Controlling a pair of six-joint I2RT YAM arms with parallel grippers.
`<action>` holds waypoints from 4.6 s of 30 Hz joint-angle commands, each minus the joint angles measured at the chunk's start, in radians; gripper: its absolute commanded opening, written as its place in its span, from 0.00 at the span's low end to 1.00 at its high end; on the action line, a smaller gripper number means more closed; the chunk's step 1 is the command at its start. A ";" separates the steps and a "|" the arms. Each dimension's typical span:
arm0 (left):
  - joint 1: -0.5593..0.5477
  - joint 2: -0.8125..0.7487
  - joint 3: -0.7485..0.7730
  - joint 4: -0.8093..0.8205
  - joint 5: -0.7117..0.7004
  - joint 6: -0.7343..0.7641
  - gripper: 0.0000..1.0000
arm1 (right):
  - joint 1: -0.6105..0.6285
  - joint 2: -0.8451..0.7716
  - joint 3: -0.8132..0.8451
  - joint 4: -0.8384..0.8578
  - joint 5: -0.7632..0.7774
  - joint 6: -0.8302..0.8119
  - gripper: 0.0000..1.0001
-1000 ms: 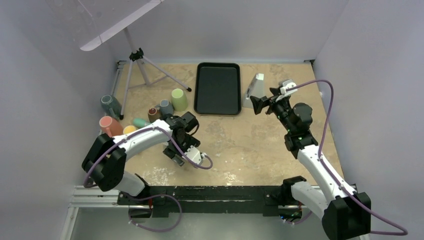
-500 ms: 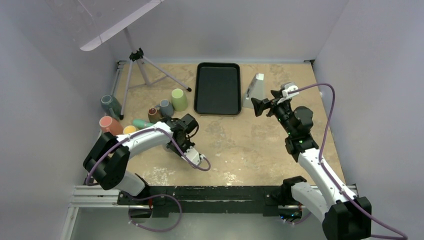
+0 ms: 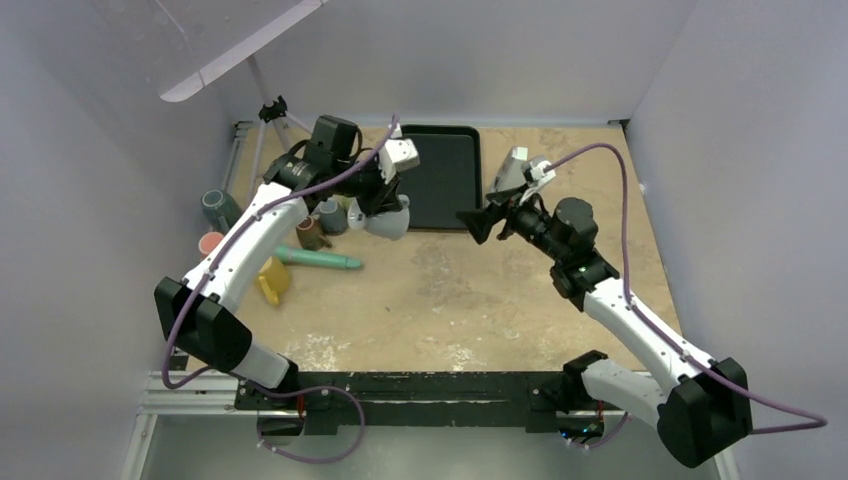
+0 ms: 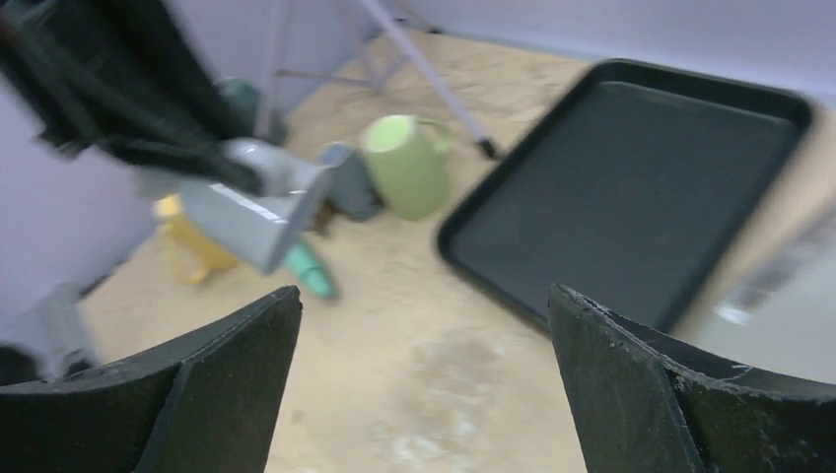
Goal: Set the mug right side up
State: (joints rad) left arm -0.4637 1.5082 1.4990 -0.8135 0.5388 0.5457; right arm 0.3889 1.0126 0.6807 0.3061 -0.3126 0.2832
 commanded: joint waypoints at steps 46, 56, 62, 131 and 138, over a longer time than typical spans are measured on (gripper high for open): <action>0.180 -0.033 0.121 0.013 -0.435 -0.366 1.00 | 0.173 1.294 1.768 -0.922 0.650 -0.585 0.00; 0.210 0.002 0.090 0.016 -0.384 -0.348 1.00 | 0.099 1.451 1.772 -0.748 0.719 -0.767 0.00; 0.220 0.022 0.093 0.024 -0.390 -0.344 1.00 | 0.040 1.491 1.759 -0.766 0.621 -0.751 0.00; 0.239 -0.061 -0.202 -0.270 -0.230 0.672 0.72 | 0.134 0.640 0.851 -0.400 0.254 -0.537 0.86; 0.237 0.102 -0.227 -0.136 -0.348 0.850 0.66 | 0.134 0.562 0.749 -0.388 0.283 -0.518 0.86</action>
State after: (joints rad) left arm -0.2340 1.5524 1.2991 -1.0943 0.2436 1.2125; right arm 0.5236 1.6691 1.4765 -0.1413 -0.0433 -0.2699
